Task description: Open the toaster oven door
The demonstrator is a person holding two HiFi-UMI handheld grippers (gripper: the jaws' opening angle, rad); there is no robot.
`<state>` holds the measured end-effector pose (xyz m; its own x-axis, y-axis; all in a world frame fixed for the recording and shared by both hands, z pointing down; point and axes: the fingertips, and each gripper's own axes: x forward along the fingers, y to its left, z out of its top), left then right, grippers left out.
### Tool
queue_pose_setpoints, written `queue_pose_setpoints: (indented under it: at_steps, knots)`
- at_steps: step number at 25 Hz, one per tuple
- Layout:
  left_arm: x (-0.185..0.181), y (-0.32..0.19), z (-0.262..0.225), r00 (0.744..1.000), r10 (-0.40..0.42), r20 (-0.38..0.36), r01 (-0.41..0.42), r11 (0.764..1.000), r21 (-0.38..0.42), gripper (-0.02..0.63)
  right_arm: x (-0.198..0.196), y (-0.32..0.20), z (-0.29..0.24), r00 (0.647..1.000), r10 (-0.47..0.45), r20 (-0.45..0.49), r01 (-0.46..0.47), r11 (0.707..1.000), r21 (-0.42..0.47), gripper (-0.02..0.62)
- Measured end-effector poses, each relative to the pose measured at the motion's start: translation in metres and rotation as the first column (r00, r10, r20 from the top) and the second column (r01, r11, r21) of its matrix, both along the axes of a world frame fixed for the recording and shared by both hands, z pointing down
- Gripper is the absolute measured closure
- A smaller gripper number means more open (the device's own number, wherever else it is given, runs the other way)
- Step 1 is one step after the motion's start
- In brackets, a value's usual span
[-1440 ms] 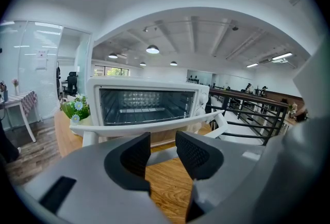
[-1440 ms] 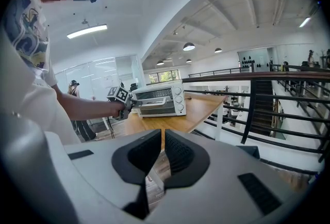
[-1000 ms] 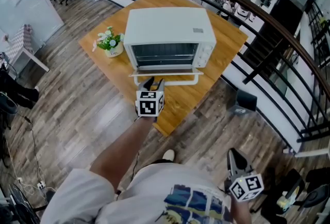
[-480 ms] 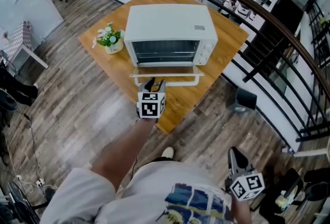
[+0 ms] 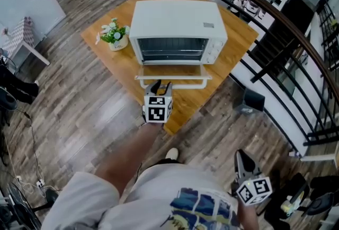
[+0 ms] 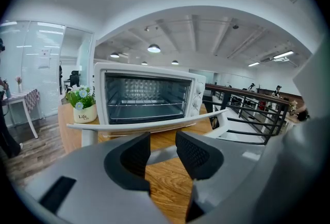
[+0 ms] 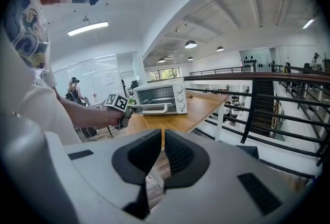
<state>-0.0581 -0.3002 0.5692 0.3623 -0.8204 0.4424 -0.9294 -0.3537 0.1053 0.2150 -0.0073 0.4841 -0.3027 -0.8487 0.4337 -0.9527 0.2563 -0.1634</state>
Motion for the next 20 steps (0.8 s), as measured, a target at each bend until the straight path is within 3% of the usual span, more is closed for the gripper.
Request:
queue_pose_setpoints:
  at_steps: [20]
  knots:
    - [0.001,0.016,0.030,1.000,-0.002,0.004,0.002,0.999,-0.037,0.454,-0.002,-0.004,0.000,1.000,-0.006,-0.011,0.005,1.000,-0.012,0.575]
